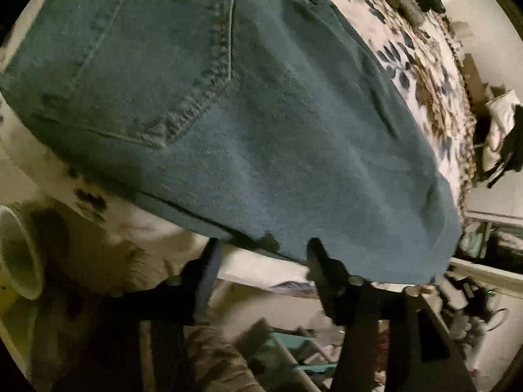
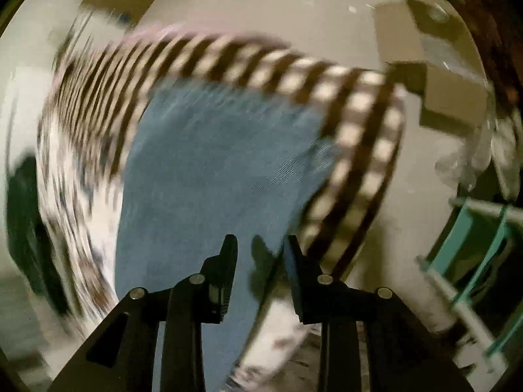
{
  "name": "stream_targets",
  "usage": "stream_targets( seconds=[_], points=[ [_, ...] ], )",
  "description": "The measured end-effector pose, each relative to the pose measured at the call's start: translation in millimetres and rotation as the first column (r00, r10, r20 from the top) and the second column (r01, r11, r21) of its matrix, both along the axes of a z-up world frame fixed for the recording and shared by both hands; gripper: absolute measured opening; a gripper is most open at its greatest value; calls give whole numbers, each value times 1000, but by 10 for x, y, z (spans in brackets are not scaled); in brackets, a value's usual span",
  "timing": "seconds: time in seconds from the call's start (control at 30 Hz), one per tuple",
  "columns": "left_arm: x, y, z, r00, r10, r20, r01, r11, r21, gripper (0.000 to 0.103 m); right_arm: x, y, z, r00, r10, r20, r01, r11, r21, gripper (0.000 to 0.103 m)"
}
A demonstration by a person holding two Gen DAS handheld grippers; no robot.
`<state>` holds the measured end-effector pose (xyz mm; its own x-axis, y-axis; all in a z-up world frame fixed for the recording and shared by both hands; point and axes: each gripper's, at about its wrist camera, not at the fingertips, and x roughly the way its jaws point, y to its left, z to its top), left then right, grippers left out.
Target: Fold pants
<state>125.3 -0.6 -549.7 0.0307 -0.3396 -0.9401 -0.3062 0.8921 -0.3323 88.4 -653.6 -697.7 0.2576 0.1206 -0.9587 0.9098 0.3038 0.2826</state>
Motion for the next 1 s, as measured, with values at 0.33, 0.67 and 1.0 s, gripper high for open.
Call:
stream_targets(
  seconds=[0.33, 0.67, 1.0],
  points=[
    [578, 764, 356, 986, 81, 146, -107, 978, 181, 71, 1945, 2501, 144, 757, 642, 122, -652, 734, 188, 64],
    [879, 1759, 135, 990, 113, 81, -134, 934, 330, 84, 3485, 4814, -445, 99, 995, -13, -976, 99, 195, 63],
    [776, 2203, 10, 980, 177, 92, -196, 941, 275, 84, 3599, 4349, -209, 241, 970, 17, -958, 235, 167, 2]
  ],
)
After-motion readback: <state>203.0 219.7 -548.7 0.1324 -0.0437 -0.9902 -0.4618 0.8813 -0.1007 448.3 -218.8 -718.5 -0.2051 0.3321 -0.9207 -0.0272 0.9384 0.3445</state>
